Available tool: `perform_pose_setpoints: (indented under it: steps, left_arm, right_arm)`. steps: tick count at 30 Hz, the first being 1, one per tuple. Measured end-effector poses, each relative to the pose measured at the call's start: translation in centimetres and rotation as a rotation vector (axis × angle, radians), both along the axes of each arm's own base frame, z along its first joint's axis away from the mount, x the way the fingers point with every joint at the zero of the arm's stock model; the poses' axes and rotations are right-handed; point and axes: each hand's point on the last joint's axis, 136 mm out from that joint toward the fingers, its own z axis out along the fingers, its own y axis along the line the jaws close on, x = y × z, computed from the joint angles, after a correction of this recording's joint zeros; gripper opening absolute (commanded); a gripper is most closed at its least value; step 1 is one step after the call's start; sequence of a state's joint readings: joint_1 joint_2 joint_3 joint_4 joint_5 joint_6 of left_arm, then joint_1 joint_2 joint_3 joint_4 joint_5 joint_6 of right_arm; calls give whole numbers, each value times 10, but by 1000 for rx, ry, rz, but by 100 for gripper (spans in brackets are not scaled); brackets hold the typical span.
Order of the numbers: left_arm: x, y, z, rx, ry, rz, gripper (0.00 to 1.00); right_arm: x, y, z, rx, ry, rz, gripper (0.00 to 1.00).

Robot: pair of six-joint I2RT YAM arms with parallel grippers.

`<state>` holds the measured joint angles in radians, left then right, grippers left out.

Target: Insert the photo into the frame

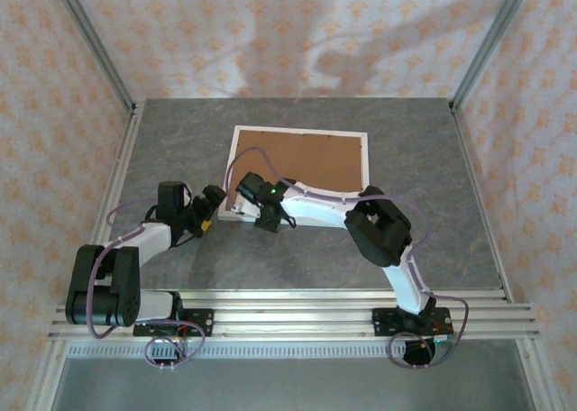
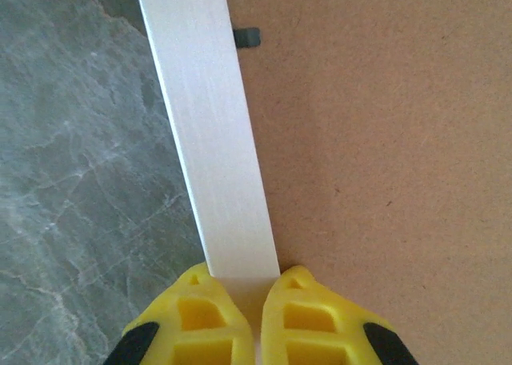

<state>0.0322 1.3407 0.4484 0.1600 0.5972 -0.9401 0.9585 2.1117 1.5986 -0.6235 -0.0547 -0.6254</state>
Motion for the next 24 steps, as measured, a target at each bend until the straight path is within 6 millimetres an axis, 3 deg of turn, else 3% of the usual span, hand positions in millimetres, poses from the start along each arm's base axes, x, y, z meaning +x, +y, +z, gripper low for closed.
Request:
perform_pose_setpoints:
  steps: [11,17,24]
  left_arm:
    - [3,2,-4,11,21,65,100]
    - [14,-3,-2,1,-27,94,82]
    - [21,-4,-2,5,-61,119,79]
  right_arm:
    - [-8,24,27,106,139,-5,0]
    - [-17,25,26,122,197,-26,0]
    - [-18,24,25,151,241,-72,0]
